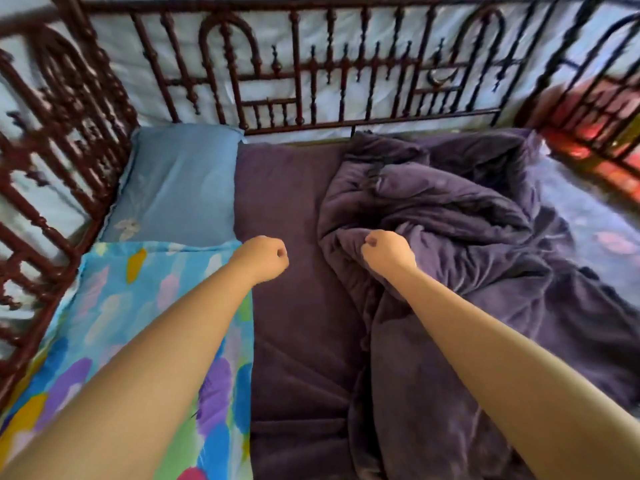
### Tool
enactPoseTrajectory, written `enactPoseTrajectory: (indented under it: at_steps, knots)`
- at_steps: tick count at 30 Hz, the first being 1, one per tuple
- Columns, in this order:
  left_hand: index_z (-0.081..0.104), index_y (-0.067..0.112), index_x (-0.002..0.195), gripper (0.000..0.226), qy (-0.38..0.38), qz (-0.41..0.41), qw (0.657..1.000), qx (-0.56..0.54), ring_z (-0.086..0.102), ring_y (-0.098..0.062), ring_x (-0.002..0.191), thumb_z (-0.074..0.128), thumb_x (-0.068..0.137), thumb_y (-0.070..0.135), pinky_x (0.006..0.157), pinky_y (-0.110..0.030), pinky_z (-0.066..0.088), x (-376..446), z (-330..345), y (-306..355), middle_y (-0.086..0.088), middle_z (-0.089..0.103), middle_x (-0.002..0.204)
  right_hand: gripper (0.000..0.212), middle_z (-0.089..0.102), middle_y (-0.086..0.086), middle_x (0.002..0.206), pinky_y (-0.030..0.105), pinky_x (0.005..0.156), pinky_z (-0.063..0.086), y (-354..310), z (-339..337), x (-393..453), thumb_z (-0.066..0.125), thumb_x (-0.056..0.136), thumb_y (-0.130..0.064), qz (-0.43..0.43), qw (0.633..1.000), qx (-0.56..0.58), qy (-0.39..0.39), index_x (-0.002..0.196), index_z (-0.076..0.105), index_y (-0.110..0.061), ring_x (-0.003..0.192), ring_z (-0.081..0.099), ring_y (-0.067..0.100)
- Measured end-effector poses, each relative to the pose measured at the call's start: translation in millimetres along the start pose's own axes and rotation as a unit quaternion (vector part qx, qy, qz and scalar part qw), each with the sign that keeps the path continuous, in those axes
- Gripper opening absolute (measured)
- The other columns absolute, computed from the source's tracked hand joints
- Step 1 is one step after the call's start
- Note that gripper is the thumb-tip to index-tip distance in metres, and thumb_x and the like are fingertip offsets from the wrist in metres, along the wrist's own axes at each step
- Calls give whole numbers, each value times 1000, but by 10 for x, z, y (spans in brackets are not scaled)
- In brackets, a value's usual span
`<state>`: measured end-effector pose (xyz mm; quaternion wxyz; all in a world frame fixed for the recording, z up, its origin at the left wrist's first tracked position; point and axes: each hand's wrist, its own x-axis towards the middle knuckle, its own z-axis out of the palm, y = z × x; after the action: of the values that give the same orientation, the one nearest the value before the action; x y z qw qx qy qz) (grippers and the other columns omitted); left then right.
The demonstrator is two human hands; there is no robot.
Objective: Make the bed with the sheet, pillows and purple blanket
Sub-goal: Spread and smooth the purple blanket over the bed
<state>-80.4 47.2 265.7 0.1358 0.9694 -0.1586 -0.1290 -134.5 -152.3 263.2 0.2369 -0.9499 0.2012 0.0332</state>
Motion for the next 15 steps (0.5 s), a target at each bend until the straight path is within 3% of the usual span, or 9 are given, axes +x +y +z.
enactPoseTrajectory:
  at_steps: [4,7,15]
  knots:
    - [67,15,105,27,16,38,999,22,58,-34,107,46,90,22,88,-37,48,110,-99,896,-13,63,115,36,64,18,119,38,97,43,690,-674,133,41,88,-25,-25,1000,-9,17,110,64,-8,116,55,36]
    - [66,15,107,27,22,53,998,37,57,-32,107,46,91,24,89,-38,48,165,-118,1421,-12,60,115,29,65,22,115,35,89,43,1150,-1100,226,44,90,-17,-25,999,-16,18,102,65,1,111,57,36]
    - [64,15,111,27,4,43,998,34,57,-27,107,47,92,24,88,-36,48,487,-107,2141,-7,59,117,29,65,21,116,34,91,43,1979,-1554,632,42,89,-11,15,1000,13,11,103,64,2,109,58,34]
